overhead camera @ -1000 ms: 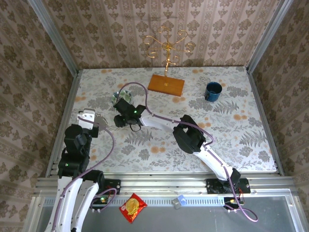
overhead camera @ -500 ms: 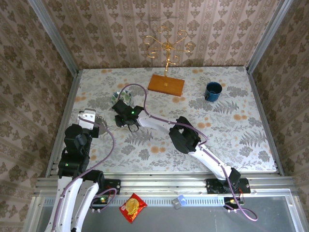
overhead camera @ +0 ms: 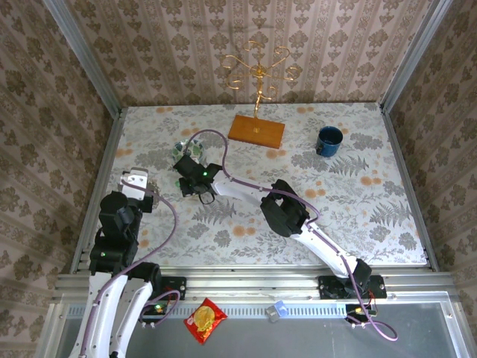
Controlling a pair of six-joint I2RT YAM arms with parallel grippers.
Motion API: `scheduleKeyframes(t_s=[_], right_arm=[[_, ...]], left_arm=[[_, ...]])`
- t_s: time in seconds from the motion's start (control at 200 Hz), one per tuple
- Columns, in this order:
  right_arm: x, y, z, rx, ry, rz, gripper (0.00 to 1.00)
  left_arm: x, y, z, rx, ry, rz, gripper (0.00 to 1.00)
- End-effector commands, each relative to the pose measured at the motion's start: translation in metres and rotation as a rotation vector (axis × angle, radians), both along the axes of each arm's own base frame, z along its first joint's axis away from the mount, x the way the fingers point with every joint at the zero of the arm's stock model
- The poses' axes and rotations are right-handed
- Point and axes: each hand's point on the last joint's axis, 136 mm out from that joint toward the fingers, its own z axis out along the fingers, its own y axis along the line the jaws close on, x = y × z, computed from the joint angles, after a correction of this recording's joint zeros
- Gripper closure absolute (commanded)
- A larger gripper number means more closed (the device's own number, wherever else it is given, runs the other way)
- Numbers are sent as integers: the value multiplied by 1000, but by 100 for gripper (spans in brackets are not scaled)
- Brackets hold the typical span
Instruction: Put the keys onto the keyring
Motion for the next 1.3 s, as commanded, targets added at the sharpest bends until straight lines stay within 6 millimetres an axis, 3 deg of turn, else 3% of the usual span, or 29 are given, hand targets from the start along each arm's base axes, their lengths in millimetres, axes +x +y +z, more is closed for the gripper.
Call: scheduleKeyframes(t_s=[0.0,0.045,0.21,0.415,0.62,0.88,0.985,1.11,1.295], right_arm=[[0,-1,6,0,8,-9,96],[0,0,13,12,6,-4,100],[-5,-1,42,63,-22,22,100],[-29,-24,64,45,-37,94,100],[-69,-89,67,-65,-35,166,100],[-122,-186,49,-203,24,183,100],[-134,-208,47,-220,43,177,100],[-139,-201,45,-193,79,187,84],[-134,-158,37,-119,130,180,73]], left_arm=[[-2,-1,7,-22,-35,-6,100],[-2,-1,8,-21,-36,-8,100],[-3,-3,8,-21,-33,-19,100],[-2,-10,4,-22,-17,-61,100],[1,-29,-4,-26,24,-166,100],[-3,-89,-4,-94,41,-506,100],[-2,-104,-11,-97,79,-567,100],[7,-99,-13,-84,74,-505,100],[12,-76,-12,-61,72,-365,100]])
